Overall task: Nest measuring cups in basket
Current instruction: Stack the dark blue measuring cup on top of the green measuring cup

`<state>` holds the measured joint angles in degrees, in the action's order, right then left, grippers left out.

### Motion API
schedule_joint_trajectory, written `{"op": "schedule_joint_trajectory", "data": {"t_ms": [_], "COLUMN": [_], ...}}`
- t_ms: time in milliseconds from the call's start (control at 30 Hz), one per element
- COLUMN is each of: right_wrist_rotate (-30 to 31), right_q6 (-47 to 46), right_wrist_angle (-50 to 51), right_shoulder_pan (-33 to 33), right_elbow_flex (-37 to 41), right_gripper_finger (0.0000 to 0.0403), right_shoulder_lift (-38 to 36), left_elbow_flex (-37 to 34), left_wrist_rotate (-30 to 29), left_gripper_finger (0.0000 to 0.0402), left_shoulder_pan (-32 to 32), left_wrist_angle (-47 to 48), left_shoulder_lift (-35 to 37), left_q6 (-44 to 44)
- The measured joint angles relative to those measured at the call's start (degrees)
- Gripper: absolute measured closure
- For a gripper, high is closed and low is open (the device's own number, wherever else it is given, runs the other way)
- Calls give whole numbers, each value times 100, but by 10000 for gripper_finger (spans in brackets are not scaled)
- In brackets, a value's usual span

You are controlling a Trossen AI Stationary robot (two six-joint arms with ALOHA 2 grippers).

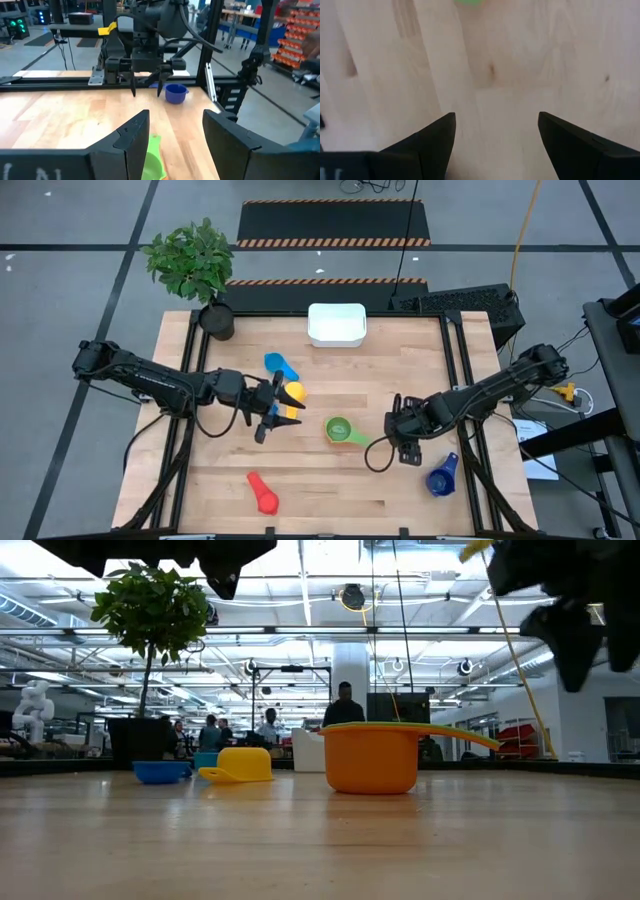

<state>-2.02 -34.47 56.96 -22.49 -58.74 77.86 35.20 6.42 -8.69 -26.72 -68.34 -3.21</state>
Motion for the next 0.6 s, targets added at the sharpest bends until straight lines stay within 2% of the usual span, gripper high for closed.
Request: {"op": "schedule_joint_trajectory", "data": {"t_ms": [200, 300, 500, 600], "right_wrist_rotate": [-696, -806, -1571, -2227], "right_q6": [76, 324, 661, 646], "right_wrist_angle": [-53, -138, -280, -405], "right_shoulder_pan": [0, 4, 265, 380], "right_elbow_flex": [454, 681, 1107, 1374], "right_gripper_finger": [126, 126, 126, 133], "right_shoulder_lift": [-340, -464, -476, -465], "left_elbow_flex": [0, 0, 0, 0], "left_wrist_rotate": [0, 0, 0, -2], "left_gripper_finger": [215, 215, 215, 215], "left_shoulder_pan": [0, 0, 0, 0], "left_wrist_angle": [126, 94, 9, -83], "left_shoulder_lift": [0, 0, 0, 0], "left_q6": [121, 155, 296, 322]}}
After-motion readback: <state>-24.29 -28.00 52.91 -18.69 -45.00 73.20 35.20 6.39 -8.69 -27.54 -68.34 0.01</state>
